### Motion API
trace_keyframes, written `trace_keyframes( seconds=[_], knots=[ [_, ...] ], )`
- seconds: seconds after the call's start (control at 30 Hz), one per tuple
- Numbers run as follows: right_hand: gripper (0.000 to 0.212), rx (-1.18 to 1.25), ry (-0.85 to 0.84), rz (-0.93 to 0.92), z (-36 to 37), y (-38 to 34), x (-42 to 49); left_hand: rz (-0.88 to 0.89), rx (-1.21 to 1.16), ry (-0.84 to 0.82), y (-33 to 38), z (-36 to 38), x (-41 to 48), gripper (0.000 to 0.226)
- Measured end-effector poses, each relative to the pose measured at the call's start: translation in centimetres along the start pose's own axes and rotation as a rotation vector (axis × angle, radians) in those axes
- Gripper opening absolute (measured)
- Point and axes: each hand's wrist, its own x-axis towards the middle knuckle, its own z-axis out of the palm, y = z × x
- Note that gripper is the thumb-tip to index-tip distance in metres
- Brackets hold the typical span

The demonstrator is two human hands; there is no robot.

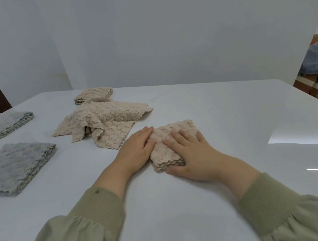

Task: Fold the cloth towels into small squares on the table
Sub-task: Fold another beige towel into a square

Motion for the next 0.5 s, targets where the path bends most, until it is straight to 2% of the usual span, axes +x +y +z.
trace_keyframes(
  seconds=[0.07, 0.23, 0.5],
  knots=[
    [0.08, 0.002, 0.033, 0.055, 0.2, 0.5, 0.5, -0.013, -0.039, 0.027, 0.2, -0.1, 0.0, 0.048],
    [0.079, -0.035, 0.102, 0.237, 0.7, 1.9, 2.2, -0.031, 0.161, 0.157, 1.0, 0.6, 1.1, 0.049],
    [0.076, -0.099, 0.235, 0.441, 0.4, 9.1, 8.4, -0.02, 0.255, -0.046, 1.7, 3.0, 6.7, 0.055]
  ],
)
